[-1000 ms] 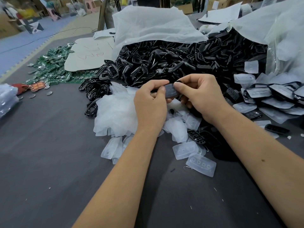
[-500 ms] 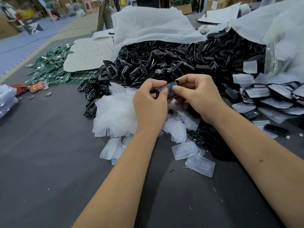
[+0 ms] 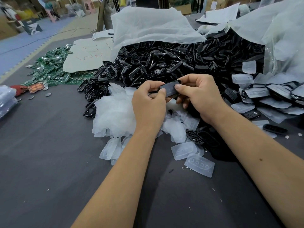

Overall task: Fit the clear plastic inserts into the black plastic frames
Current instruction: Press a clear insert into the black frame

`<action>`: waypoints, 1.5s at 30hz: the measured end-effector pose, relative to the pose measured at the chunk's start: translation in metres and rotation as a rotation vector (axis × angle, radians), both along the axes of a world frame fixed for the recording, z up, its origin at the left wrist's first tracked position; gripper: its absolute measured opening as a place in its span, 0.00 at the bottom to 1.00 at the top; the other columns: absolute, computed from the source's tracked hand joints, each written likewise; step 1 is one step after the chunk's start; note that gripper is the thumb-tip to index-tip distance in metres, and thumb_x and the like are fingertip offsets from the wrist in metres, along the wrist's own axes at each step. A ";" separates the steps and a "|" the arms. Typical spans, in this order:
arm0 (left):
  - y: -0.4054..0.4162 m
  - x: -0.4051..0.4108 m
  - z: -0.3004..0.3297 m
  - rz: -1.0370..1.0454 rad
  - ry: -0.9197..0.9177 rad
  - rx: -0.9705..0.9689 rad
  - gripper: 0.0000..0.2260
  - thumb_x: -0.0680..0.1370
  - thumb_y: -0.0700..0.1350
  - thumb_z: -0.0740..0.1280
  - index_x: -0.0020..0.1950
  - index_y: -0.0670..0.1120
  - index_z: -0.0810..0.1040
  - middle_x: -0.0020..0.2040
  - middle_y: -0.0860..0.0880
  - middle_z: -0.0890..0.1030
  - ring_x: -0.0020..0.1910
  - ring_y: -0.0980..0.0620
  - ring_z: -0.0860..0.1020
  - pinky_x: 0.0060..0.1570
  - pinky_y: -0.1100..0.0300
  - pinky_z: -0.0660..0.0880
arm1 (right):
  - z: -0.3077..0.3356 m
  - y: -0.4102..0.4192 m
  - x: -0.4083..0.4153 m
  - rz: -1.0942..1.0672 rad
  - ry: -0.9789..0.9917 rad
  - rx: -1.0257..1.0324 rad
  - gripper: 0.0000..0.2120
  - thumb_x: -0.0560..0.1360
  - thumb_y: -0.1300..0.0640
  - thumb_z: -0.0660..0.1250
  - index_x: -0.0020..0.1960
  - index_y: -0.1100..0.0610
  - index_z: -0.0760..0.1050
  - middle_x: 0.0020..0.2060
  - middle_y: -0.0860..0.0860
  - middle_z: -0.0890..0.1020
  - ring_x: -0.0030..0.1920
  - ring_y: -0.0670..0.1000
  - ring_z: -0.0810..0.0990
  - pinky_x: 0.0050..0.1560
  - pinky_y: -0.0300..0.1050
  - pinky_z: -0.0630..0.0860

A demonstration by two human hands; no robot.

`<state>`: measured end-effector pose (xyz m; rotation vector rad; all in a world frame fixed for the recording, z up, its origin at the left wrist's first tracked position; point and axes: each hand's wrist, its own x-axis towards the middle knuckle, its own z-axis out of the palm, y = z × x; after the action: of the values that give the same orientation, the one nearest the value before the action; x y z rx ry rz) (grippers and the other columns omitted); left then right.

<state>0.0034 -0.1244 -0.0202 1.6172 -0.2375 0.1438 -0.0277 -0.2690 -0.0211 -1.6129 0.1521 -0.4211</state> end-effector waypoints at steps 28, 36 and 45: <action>0.000 -0.004 0.002 -0.074 -0.083 0.213 0.03 0.81 0.44 0.70 0.48 0.47 0.81 0.38 0.47 0.84 0.36 0.42 0.84 0.41 0.41 0.82 | -0.003 0.002 -0.002 -0.018 -0.099 -0.114 0.03 0.80 0.61 0.72 0.47 0.58 0.83 0.34 0.54 0.86 0.29 0.52 0.82 0.26 0.41 0.78; 0.001 -0.001 0.002 -0.079 -0.043 0.136 0.02 0.81 0.42 0.70 0.48 0.45 0.81 0.33 0.48 0.81 0.28 0.52 0.79 0.33 0.54 0.77 | 0.003 0.004 -0.004 0.023 -0.107 -0.011 0.16 0.87 0.61 0.58 0.50 0.64 0.83 0.35 0.56 0.85 0.28 0.55 0.81 0.24 0.43 0.77; 0.001 0.000 0.000 -0.065 -0.019 0.119 0.04 0.80 0.44 0.73 0.48 0.44 0.82 0.35 0.45 0.83 0.28 0.48 0.79 0.32 0.48 0.78 | 0.001 0.005 -0.005 -0.008 -0.150 -0.178 0.03 0.79 0.65 0.71 0.50 0.60 0.83 0.35 0.56 0.86 0.29 0.54 0.83 0.27 0.43 0.79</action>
<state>0.0037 -0.1235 -0.0205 1.7244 -0.3179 0.0972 -0.0327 -0.2644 -0.0205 -1.7478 0.0076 -0.5734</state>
